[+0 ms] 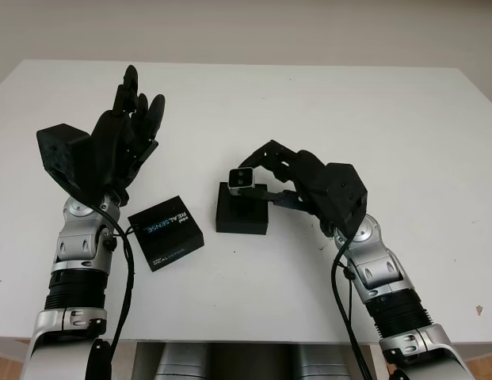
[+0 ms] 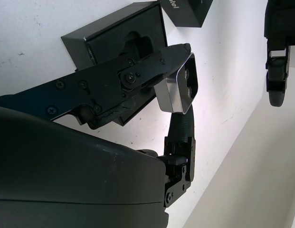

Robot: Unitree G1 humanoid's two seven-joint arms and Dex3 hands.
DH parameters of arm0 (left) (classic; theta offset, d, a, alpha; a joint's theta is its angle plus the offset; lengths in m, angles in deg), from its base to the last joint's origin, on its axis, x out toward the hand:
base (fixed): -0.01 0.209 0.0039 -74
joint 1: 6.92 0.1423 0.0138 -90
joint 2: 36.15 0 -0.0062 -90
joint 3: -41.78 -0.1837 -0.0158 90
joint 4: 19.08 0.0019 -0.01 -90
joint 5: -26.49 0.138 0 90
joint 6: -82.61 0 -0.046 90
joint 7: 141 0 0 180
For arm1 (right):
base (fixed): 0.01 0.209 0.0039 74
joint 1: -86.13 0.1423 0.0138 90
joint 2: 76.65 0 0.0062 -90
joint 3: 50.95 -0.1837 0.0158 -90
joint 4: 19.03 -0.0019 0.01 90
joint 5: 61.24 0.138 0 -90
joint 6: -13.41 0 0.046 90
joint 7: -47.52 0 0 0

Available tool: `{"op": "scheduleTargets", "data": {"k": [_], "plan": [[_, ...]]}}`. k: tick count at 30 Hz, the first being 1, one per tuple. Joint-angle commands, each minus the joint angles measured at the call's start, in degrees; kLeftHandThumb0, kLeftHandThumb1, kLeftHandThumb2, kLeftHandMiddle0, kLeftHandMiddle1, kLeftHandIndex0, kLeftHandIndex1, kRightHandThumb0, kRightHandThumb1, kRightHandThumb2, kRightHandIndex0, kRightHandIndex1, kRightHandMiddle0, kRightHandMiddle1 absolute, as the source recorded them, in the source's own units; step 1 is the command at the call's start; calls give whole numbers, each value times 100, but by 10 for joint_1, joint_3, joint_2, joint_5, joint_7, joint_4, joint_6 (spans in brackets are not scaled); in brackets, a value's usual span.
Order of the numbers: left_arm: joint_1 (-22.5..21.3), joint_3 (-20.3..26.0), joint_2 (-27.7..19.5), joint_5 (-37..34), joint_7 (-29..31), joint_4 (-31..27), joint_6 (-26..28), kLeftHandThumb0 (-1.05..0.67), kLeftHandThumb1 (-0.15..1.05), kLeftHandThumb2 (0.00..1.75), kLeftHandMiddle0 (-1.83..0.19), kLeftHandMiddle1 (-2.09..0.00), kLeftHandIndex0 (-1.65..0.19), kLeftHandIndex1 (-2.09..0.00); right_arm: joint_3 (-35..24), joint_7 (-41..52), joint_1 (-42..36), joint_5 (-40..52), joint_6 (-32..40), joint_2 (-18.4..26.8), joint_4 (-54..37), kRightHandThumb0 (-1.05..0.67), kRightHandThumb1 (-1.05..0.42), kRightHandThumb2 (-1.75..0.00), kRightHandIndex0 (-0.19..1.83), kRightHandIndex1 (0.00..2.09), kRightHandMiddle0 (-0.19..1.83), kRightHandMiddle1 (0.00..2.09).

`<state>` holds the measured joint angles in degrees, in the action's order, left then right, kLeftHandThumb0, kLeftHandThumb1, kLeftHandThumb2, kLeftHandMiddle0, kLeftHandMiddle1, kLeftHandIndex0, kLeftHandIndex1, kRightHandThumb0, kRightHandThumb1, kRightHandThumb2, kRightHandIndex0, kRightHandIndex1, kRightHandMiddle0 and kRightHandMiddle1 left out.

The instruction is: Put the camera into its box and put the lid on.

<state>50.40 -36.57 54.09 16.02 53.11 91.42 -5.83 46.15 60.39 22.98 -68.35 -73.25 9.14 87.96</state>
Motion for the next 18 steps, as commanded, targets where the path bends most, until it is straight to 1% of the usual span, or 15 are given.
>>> {"op": "scheduleTargets", "data": {"k": [1,7,11,18], "plan": [[-7,0,-8,2,1,0,-3,-63,105,42,19,-4,19,-2,1,0,-7,-3,-6,0,-5,-48,-100,-5,29,5,33,176],[-5,0,-7,1,0,-5,-3,-63,105,43,19,-4,19,-3,5,4,-18,-10,4,2,-11,-47,-100,-5,29,5,33,172],[-7,1,-7,1,-2,-3,-1,-63,105,42,19,-4,19,-2,2,10,-25,-3,19,-3,-15,-47,-100,-5,29,5,35,173],[-8,2,-6,-1,-4,-4,-2,-63,105,41,18,-5,18,-4,4,9,-36,-2,25,-6,-22,-47,-99,-5,29,5,35,173]]}}
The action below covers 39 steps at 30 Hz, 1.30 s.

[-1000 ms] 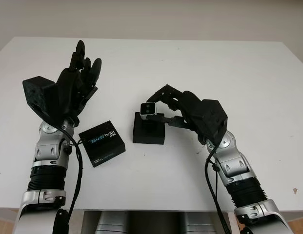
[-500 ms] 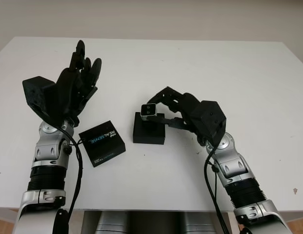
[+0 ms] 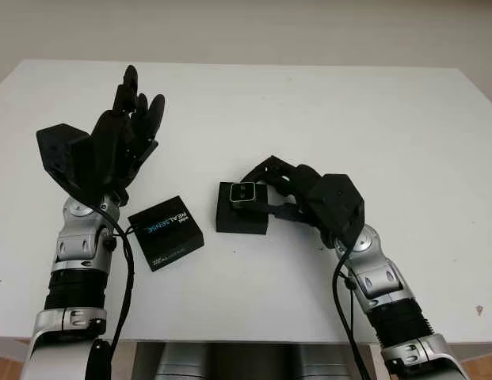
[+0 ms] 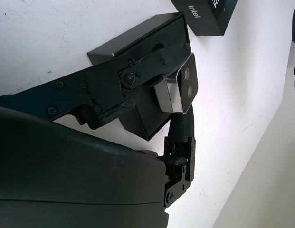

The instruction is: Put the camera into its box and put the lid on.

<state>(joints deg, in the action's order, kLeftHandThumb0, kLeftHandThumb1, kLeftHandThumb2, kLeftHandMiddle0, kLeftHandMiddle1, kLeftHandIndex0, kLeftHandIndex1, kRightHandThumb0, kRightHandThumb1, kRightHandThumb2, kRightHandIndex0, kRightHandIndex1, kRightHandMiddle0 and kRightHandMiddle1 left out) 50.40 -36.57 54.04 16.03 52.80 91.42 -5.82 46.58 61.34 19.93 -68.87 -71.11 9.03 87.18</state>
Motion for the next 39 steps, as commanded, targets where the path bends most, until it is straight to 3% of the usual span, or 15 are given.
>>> {"op": "scheduleTargets", "data": {"k": [1,24,39], "plan": [[-8,2,-6,-1,0,-4,-2,-64,105,41,19,-5,18,-4,0,0,-7,3,5,-5,-15,-47,-100,-5,28,5,35,173],[-7,2,-7,-1,-1,-6,0,-65,105,40,18,-5,18,-5,10,0,-6,-1,-11,-18,3,-46,-100,-5,28,5,30,176],[-6,1,-9,1,-2,-9,0,-64,105,41,19,-5,19,-5,26,-27,21,-45,-109,-9,86,-47,-101,-5,28,5,30,175]]}}
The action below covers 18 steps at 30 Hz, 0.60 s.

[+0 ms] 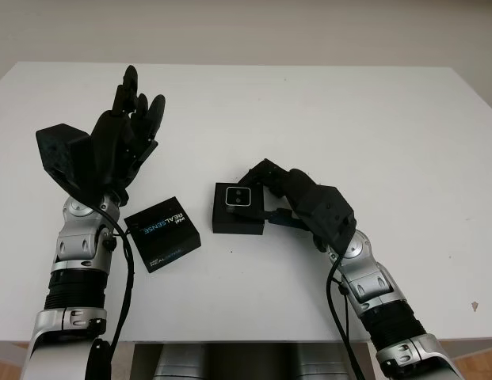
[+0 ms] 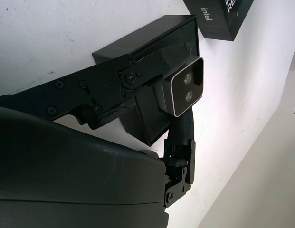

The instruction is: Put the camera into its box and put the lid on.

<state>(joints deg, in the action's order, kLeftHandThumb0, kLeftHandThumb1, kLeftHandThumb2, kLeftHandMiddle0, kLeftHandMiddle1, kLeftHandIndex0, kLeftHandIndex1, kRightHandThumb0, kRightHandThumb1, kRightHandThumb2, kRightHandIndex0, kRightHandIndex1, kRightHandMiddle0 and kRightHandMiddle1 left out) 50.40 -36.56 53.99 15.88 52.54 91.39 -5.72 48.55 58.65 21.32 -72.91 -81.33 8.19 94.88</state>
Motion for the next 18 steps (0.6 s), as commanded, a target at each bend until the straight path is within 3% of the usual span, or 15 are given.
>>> {"op": "scheduleTargets", "data": {"k": [1,18], "plan": [[-6,0,-9,2,1,-8,-2,-64,105,41,19,-5,19,-5,5,-1,9,-5,-10,0,12,-47,-101,-5,28,5,29,175],[-6,2,-8,-2,9,-8,1,-64,105,41,19,-5,19,-5,-7,-10,27,-14,-16,11,23,-46,-100,-5,27,5,31,172]]}}
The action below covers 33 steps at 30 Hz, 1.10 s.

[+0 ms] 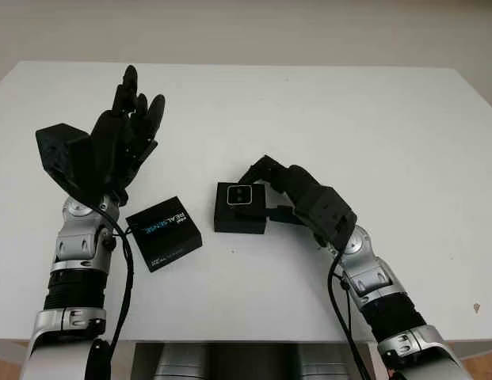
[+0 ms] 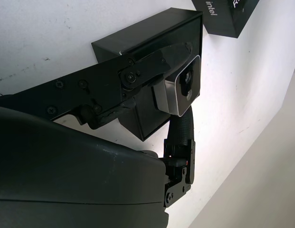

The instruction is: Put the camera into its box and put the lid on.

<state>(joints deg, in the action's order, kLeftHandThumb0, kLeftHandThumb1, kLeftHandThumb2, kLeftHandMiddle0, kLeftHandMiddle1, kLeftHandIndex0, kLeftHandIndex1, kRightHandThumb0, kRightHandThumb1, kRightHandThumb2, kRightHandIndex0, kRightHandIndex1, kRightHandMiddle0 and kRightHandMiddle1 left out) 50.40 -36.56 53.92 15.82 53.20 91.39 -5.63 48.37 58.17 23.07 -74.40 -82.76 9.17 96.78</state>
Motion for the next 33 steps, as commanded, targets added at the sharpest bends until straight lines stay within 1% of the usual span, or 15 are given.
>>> {"op": "scheduleTargets", "data": {"k": [1,5,9,13,14,15,17,18,19,21,24,28,33], "plan": [[-6,2,-8,-2,2,-8,0,-63,105,42,19,-5,19,-4,-5,-5,11,2,-1,1,4,-46,-100,-5,28,5,31,172],[-6,2,-8,0,0,-9,3,-64,105,41,18,-5,19,-4,-4,-4,13,3,-14,2,14,-46,-100,-5,28,5,32,171],[-6,1,-9,2,0,-9,1,-65,105,41,19,-5,19,-4,0,4,12,0,-10,5,12,-47,-100,-5,28,5,32,171],[-6,2,-8,-1,1,-9,1,-64,105,41,19,-5,19,-4,9,33,9,-2,10,11,-1,-48,-101,-6,28,5,28,169],[-6,1,-8,0,1,-10,2,-64,105,42,19,-5,19,-4,12,45,8,-2,20,14,-6,-48,-101,-6,26,5,26,164],[-5,1,-8,0,1,-10,3,-64,105,42,19,-5,19,-4,17,56,7,-6,30,18,-13,-51,-101,-5,22,3,20,147],[-5,0,-9,2,0,-12,4,-65,105,41,19,-5,19,-4,28,73,5,-17,43,27,-25,-55,-100,-5,16,3,14,109],[-4,1,-9,1,-1,-13,5,-65,105,41,19,-5,19,-4,34,75,4,-25,44,31,-32,-57,-100,-5,10,2,13,81],[-4,1,-8,1,-2,-13,6,-64,105,41,19,-5,19,-4,37,76,3,-30,46,33,-37,-58,-99,-5,5,2,14,59],[-4,2,-8,1,-4,-14,7,-64,105,40,19,-5,19,-4,40,73,2,-38,43,35,-42,-60,-98,-5,-1,3,16,32],[-4,1,-8,2,-4,-14,4,-64,105,40,18,-5,19,-4,41,66,-1,-40,35,35,-48,-63,-97,-5,-7,2,12,20],[-4,3,-8,-1,-3,-15,5,-64,105,40,18,-5,19,-5,39,62,-3,-43,28,41,-62,-67,-95,-5,-12,1,5,13],[-3,2,-9,-1,-1,-17,7,-64,105,41,19,-5,19,-4,28,54,-12,-47,32,52,-116,-68,-94,-5,-14,2,0,9]]}}
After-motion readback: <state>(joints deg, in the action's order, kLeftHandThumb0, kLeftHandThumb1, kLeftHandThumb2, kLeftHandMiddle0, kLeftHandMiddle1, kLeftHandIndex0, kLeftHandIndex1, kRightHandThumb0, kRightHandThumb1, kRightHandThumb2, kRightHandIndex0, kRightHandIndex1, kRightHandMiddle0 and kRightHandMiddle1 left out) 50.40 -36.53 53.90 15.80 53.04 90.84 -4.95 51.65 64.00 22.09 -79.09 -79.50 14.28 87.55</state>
